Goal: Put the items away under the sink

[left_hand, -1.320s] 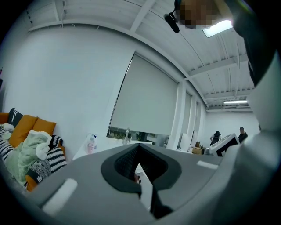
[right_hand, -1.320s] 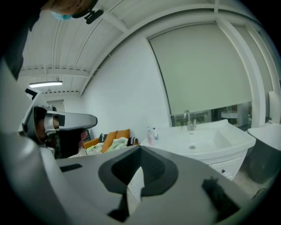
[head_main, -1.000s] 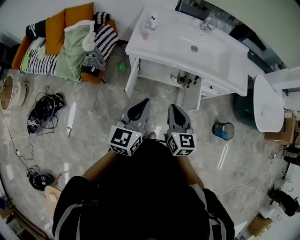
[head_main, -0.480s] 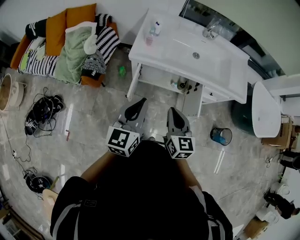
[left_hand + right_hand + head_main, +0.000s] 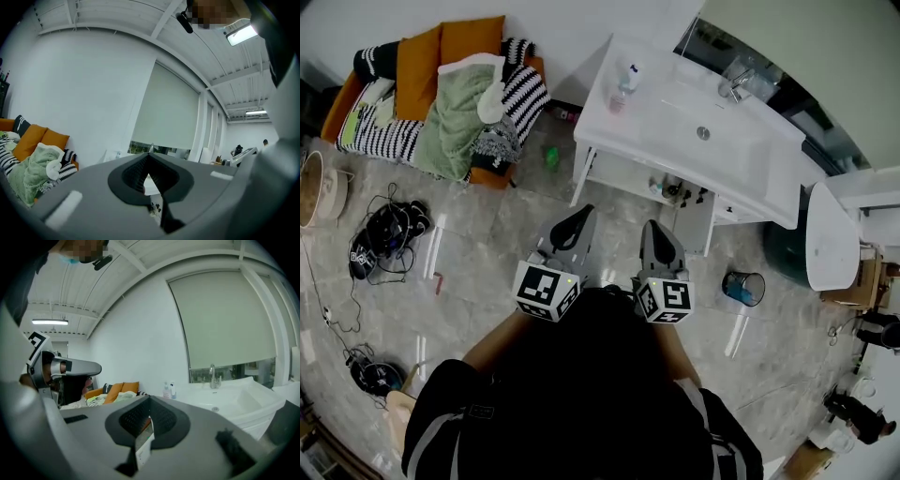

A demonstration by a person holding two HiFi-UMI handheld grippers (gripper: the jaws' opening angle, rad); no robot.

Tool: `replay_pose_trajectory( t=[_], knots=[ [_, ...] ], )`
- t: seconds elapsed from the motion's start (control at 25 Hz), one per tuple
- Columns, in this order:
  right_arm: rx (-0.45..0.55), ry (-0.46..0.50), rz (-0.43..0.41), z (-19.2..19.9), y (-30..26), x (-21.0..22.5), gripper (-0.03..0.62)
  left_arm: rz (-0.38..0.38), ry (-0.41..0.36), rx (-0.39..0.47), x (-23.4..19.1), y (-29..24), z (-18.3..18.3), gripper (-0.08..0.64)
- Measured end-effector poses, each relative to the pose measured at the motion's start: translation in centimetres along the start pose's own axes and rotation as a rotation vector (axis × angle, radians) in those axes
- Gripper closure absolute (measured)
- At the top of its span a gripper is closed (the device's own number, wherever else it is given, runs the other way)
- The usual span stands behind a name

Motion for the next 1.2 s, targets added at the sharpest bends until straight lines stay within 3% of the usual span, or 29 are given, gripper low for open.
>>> replay_pose_trajectory(
  t=[0.32,0.64,1.2],
  knots=[
    [0.003,0.008,0.003,-1.1,-3.9,-1.3,0.577,-0.012,0.021,0.012,-3.8,-0.6,-1.4,0.554],
    [0.003,-0.005,0.0,-1.0,-8.8,1.1,0.577,-0.042,0.018,0.005,-6.2,-3.5,-1.6,0.554],
    [-0.037,0.008,-0.084,-2.3,-20.8,6.3,0.577,-0.094,0.031,-0.011,-10.5,-13.7,-4.3,0.554]
  ],
)
Point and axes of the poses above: the fingertips, and each gripper's own axes: y backward along the fingers, x to its right, z out of its underside, the point moved 3 cm from there along y, backward along the fingers, and after that the axes turned 7 degrees about y, right-handed, at the moved point
